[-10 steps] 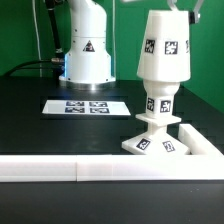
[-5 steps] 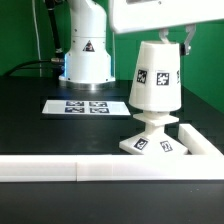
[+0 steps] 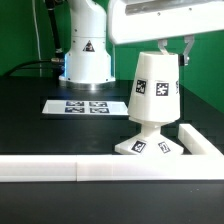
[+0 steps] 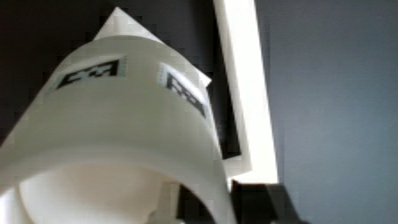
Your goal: Assemble lamp
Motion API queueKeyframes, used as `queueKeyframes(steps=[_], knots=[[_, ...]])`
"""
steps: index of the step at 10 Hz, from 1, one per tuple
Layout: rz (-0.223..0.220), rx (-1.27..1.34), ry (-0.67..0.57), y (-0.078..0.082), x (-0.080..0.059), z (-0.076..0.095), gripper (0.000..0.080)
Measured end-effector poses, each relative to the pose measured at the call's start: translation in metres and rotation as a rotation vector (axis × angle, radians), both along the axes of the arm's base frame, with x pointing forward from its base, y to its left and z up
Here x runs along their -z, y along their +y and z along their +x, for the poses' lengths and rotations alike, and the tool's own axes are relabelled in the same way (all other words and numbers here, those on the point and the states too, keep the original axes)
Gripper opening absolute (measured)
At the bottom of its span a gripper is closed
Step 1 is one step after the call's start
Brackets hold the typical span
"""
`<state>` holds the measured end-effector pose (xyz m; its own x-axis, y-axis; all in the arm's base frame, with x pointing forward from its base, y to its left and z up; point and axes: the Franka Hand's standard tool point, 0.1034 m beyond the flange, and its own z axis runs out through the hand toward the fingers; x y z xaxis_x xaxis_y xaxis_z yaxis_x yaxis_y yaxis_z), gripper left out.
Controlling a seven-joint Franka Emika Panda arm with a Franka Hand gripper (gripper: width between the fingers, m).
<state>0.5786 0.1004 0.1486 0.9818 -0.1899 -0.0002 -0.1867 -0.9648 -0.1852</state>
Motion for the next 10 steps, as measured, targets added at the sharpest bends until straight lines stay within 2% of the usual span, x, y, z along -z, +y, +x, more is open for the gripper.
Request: queueKeyframes(steps=[2, 3, 4, 6, 7, 8, 9, 10], knots=[[-0.001, -0.001, -0.002, 0.001, 0.0, 0.0, 0.0044], [-0.001, -0.002, 0.001, 0.001, -0.001, -0.001, 0.0141], [0.0, -0.002, 0.002, 0.001, -0.003, -0.001, 0.0141], [-0.001, 0.003, 0.001, -0.003, -0.005, -0.002, 0.0502], [-0.006, 0.007, 0.014, -0.004, -0.007, -0.005, 0.0626], [-0.021, 0.006, 0.033, -0.004, -0.012, -0.008, 0.0626], [-0.045, -0.002, 0.046, -0.001, -0.015, -0.009, 0.0684], [-0.075, -0.025, 0.063, 0.003, -0.018, -0.011, 0.0695]])
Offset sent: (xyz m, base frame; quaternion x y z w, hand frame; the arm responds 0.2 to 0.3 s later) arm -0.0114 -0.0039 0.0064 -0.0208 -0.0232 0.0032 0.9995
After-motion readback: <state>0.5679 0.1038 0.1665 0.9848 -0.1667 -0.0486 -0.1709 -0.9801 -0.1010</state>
